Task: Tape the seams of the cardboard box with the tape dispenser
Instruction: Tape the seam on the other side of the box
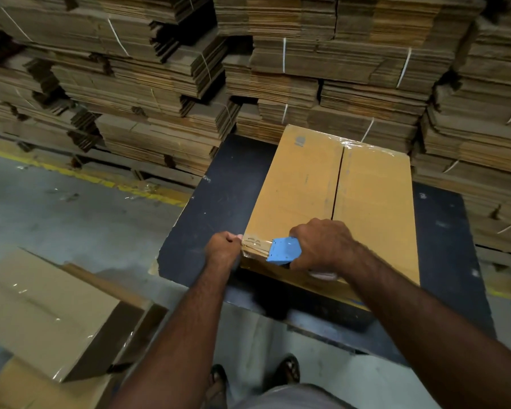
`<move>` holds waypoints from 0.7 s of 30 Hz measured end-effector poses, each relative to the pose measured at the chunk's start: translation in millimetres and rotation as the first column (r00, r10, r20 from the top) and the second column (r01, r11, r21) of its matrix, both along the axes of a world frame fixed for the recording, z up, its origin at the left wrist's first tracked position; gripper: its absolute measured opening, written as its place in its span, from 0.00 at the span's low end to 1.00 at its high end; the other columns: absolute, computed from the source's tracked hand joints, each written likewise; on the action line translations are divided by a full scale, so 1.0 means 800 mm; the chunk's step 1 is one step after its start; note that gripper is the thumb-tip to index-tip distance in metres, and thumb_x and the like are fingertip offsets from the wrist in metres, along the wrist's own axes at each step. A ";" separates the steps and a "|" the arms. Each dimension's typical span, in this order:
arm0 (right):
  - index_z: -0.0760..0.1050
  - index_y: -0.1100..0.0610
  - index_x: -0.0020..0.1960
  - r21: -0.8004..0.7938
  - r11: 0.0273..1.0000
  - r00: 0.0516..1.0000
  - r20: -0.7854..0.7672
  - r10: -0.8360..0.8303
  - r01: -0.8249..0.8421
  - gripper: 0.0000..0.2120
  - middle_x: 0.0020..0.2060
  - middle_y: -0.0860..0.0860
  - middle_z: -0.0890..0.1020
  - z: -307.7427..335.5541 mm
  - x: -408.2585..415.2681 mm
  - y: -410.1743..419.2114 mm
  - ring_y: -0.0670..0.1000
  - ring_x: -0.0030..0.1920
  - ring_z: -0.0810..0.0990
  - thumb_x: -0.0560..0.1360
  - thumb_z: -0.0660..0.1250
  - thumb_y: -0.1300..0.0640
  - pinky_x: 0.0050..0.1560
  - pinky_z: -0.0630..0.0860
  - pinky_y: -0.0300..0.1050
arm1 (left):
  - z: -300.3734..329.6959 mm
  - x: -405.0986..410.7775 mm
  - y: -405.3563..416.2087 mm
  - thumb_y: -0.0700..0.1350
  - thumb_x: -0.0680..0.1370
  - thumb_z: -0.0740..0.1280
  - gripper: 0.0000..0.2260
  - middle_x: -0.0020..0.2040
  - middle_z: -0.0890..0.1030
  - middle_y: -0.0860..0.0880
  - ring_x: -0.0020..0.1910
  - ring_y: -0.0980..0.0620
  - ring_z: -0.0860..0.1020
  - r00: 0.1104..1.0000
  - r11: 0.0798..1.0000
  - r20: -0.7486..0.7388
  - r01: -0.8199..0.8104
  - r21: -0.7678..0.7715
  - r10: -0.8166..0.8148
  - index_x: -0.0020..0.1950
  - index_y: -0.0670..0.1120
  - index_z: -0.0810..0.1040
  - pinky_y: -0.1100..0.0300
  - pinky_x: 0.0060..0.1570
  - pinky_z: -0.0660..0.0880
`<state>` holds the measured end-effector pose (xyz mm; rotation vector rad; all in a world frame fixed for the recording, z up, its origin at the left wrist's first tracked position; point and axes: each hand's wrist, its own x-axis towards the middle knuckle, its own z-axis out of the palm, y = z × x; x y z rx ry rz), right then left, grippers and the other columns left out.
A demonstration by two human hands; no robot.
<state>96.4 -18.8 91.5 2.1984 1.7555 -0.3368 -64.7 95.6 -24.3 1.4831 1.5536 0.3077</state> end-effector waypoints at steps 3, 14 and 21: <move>0.74 0.47 0.61 -0.008 1.000 1.000 0.000 -0.014 0.014 0.28 0.49 0.48 0.80 0.002 -0.003 -0.003 0.52 0.48 0.78 0.66 0.69 0.34 0.45 0.75 0.46 | 0.011 -0.007 0.000 0.53 0.79 0.65 0.21 0.63 0.78 0.42 0.61 0.41 0.76 0.967 0.982 -0.220 0.156 0.107 -0.130 0.69 0.45 0.73 0.49 0.57 0.75; 0.74 0.46 0.61 -0.010 0.999 0.998 0.026 -0.051 0.051 0.29 0.48 0.47 0.81 0.005 -0.014 -0.004 0.51 0.47 0.78 0.65 0.69 0.33 0.46 0.77 0.47 | 0.017 -0.024 -0.064 0.37 0.74 0.65 0.38 0.67 0.76 0.45 0.64 0.44 0.75 0.945 0.944 0.071 0.313 0.100 -0.321 0.81 0.51 0.52 0.56 0.63 0.71; 0.73 0.45 0.61 -0.019 0.997 0.996 0.052 -0.073 0.074 0.30 0.48 0.46 0.81 0.002 -0.018 -0.002 0.51 0.48 0.79 0.65 0.68 0.31 0.45 0.78 0.47 | 0.007 -0.050 -0.024 0.39 0.72 0.67 0.30 0.65 0.78 0.50 0.64 0.47 0.76 0.844 0.844 0.064 0.523 0.117 -0.532 0.73 0.54 0.68 0.63 0.57 0.70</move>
